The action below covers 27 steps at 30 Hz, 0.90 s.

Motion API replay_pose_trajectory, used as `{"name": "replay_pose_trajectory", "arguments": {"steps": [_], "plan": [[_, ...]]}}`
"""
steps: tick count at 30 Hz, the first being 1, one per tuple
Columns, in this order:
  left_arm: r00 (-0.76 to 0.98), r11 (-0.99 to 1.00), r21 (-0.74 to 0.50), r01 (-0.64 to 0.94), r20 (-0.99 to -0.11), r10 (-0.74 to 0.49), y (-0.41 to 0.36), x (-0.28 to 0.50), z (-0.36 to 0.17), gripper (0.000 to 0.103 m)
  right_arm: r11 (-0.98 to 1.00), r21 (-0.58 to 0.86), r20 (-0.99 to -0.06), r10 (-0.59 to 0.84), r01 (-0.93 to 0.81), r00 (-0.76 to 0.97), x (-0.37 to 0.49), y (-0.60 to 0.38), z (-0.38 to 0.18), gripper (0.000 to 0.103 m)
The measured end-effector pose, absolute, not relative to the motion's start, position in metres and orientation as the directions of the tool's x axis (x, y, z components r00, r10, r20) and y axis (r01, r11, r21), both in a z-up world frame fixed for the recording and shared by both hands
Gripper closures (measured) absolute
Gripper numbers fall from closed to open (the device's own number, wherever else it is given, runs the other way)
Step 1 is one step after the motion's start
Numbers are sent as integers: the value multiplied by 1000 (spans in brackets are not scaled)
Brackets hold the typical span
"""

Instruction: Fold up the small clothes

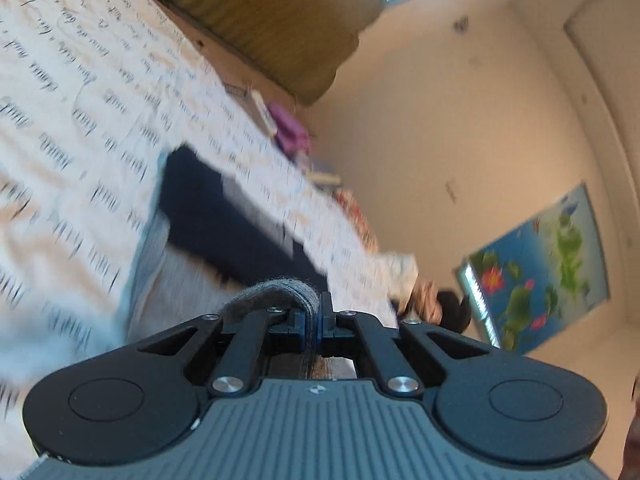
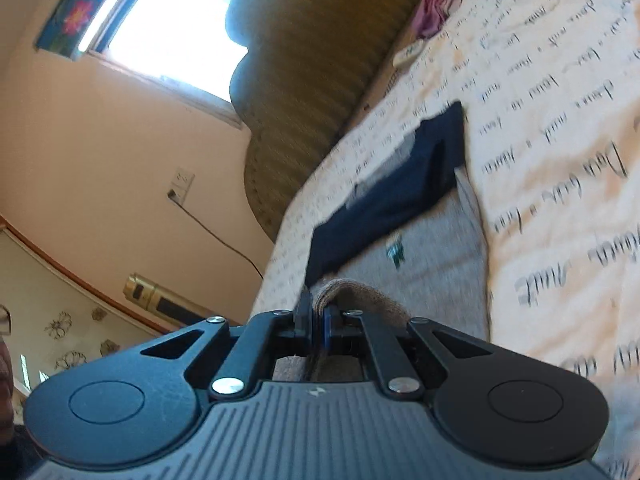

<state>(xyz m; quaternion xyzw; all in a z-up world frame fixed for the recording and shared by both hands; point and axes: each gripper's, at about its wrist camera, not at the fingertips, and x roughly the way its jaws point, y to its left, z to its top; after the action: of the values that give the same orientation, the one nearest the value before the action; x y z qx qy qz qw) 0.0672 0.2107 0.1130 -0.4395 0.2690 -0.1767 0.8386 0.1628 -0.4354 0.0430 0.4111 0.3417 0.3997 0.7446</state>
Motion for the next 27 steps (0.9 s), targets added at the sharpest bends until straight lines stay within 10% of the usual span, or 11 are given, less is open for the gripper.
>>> {"name": "replay_pose_trajectory", "arguments": {"steps": [15,20,24,27], "plan": [[796,615,-780,-117,-444,-412,235,281,57,101,311,950,-272,803,15,530,414,-380,-36,98],[782,595,-792,-136,-455,-426,242,302,42,83,315,942,-329,805,115,493,446,-371,-63,93],[837,642,-753,-146,-440,-326,252,301,61,32,315,946,-303,781,73,546,449,-377,-56,39],[867,770,-623,-137,-452,-212,244,293,85,28,342,939,-274,772,-12,574,447,-382,-37,22]]}}
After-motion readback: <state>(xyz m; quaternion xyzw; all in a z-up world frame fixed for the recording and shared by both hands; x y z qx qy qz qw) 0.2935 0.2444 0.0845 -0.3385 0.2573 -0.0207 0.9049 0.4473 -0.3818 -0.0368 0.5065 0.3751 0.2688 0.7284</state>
